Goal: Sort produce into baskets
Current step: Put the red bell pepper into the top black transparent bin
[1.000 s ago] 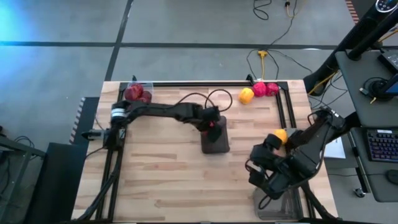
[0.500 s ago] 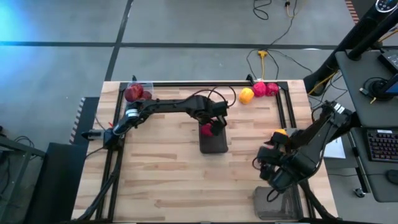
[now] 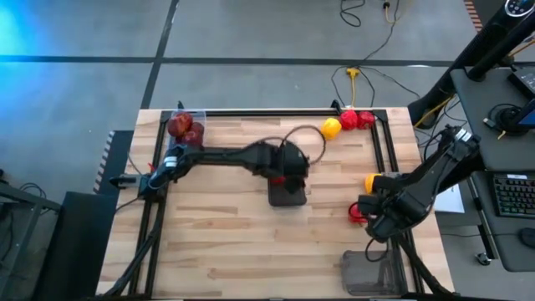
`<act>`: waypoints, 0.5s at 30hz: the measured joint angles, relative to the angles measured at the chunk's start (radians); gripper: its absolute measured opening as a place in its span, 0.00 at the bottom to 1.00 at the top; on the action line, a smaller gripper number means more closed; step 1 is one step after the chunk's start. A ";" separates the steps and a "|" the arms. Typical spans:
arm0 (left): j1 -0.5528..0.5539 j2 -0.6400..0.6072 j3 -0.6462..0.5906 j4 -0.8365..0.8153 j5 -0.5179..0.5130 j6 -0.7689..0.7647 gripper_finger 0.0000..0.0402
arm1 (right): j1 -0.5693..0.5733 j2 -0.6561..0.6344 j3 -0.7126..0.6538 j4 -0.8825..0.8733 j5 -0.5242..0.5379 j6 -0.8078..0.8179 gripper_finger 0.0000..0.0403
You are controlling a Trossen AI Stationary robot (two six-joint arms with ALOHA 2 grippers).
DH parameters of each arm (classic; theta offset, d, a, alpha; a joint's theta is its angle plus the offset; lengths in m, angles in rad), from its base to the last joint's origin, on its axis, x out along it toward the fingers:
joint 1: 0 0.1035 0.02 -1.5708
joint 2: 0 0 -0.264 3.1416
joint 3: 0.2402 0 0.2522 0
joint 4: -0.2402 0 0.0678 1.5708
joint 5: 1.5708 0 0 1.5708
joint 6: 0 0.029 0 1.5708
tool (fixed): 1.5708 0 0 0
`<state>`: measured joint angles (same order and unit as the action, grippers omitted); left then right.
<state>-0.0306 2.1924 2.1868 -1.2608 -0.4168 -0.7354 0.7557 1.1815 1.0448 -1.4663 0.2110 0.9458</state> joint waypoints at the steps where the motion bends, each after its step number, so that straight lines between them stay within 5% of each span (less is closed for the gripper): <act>1: -0.020 0.000 -0.001 0.000 -0.007 -0.008 0.80 | -0.014 0.002 -0.019 0.023 -0.030 -0.006 0.91; 6: -0.118 0.000 -0.019 -0.025 -0.073 -0.078 0.80 | -0.109 -0.016 -0.093 0.082 -0.105 0.026 0.91; 10: -0.187 0.000 -0.036 -0.119 -0.110 -0.177 0.80 | -0.217 -0.037 -0.114 0.105 -0.103 0.340 0.91; 15: -0.271 0.000 -0.045 -0.281 -0.130 -0.248 0.80 | -0.313 -0.044 -0.118 0.147 -0.162 0.545 0.91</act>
<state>-0.3019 2.1921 2.1415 -1.5422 -0.5472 -0.9835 0.4425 1.1379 0.9265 -1.3194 0.0486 1.4903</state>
